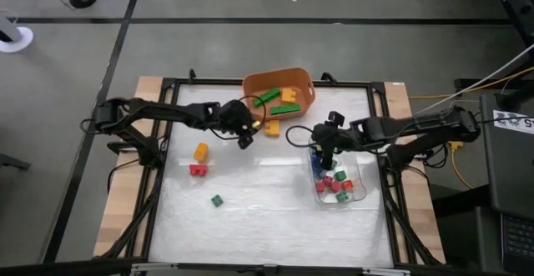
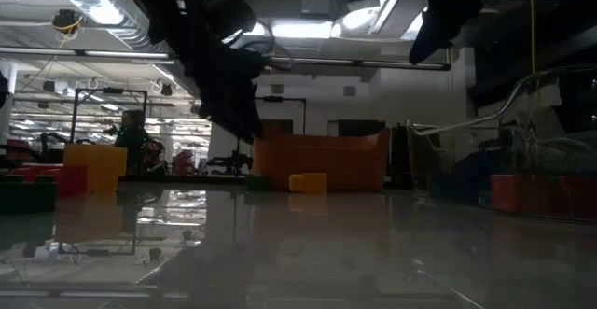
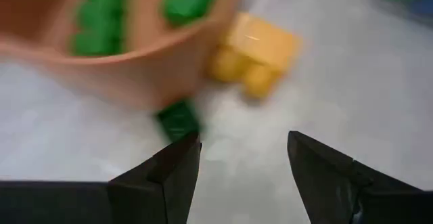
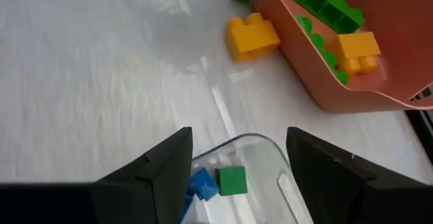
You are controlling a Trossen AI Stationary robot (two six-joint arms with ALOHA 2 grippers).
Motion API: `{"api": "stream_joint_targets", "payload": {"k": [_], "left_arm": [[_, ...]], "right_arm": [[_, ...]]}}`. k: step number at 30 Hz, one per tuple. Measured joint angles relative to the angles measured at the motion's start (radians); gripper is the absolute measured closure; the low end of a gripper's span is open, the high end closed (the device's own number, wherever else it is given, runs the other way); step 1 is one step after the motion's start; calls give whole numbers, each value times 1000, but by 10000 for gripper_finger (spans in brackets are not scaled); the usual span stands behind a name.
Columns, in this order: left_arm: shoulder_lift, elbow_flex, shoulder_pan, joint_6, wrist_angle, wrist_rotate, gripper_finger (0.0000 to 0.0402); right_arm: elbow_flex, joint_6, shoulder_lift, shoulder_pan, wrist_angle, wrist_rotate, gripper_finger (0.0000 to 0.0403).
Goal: Sort blocks by size
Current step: Put the small blue game piece into the transparent bin
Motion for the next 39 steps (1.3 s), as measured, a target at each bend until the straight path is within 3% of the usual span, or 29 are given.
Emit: {"api": "stream_joint_targets", "payload": {"k": [3,6,19,27,39], "left_arm": [[0,-30,0,-77,-3,-119,192],[0,-65,0,-126,54,-169,192],[50,-175,-3,-158,358,-170,192],[172,-176,-3,-151,462,-169,192],[248,-176,32,-150,487,-179,192]], "right_arm": [[-1,-6,0,-13,-3,-4,164],[-1,-14,0,-24,-3,-4,164],[-1,-33,0,-23,2,-5,164],[-1,-33,0,-23,3,-6,164],[-1,-33,0,-23,3,-6,164]]}}
